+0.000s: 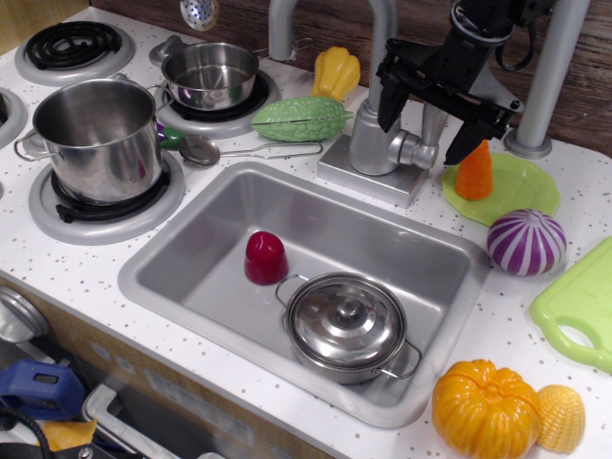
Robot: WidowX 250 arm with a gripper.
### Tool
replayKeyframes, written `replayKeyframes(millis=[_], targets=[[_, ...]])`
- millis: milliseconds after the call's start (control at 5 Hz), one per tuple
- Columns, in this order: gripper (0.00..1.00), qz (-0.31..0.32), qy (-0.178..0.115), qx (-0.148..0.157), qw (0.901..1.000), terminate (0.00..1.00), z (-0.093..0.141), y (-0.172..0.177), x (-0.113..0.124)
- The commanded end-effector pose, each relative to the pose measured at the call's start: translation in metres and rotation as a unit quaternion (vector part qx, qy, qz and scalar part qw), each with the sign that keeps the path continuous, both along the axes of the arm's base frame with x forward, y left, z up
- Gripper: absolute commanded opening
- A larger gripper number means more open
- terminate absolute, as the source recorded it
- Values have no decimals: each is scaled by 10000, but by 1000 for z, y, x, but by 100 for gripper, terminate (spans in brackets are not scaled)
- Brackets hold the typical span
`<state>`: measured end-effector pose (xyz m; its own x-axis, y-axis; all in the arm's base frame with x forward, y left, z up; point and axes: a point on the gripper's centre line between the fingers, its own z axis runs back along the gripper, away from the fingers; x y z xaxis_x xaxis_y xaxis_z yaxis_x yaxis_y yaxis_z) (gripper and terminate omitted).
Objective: Turn lever vertical to front
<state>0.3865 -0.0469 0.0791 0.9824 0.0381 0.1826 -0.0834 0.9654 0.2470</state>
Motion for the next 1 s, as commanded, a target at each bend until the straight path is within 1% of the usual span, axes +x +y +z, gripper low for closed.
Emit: replayKeyframes(millis=[0, 400, 800], targets=[[100, -9, -490, -35, 9988, 0, 25, -3, 16], [100, -160, -657, 90, 9977, 0, 25, 0, 27], [100, -354, -687, 167, 9969, 0, 26, 10, 38]])
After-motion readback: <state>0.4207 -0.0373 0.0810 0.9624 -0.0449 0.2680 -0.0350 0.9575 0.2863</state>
